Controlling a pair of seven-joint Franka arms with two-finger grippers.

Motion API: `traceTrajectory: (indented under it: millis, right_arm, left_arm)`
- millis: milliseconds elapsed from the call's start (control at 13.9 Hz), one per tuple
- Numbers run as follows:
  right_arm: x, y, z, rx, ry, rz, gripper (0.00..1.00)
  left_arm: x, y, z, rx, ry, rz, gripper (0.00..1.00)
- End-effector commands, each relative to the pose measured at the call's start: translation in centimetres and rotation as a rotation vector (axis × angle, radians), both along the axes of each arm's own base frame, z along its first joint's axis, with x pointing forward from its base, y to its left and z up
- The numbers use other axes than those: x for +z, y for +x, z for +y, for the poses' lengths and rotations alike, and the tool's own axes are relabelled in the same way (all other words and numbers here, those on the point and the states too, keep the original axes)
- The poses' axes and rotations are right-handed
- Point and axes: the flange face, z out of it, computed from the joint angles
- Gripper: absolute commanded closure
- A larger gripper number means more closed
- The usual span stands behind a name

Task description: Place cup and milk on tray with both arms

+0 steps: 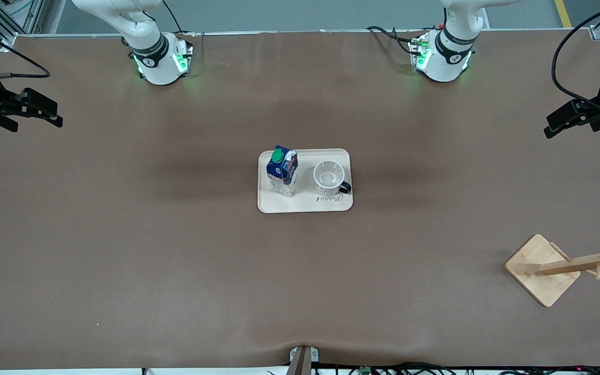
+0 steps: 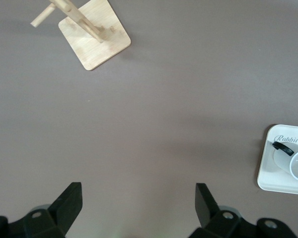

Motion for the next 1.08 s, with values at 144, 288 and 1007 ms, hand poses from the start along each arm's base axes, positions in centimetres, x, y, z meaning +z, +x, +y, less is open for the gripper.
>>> traceTrajectory:
  millis: [144,288,1007]
  right_arm:
    - [2.9,-0.2,-1.9,-0.029,-0.019,-0.071,0.00]
    - [2.9,0.0,-1.8,-0.030,-0.026,-0.072,0.00]
    - [3.1,0.3,-1.3,-0.051,-0.048,-0.081,0.00]
  left_arm:
    - [0.0,0.0,-3.0,-0.044,0.008,0.005,0.00]
    - [0.0,0.0,-2.9,-0.042,0.008,0.005,0.00]
    - [0.1,-0.2,-2.9,-0.042,0.009,0.004,0.00]
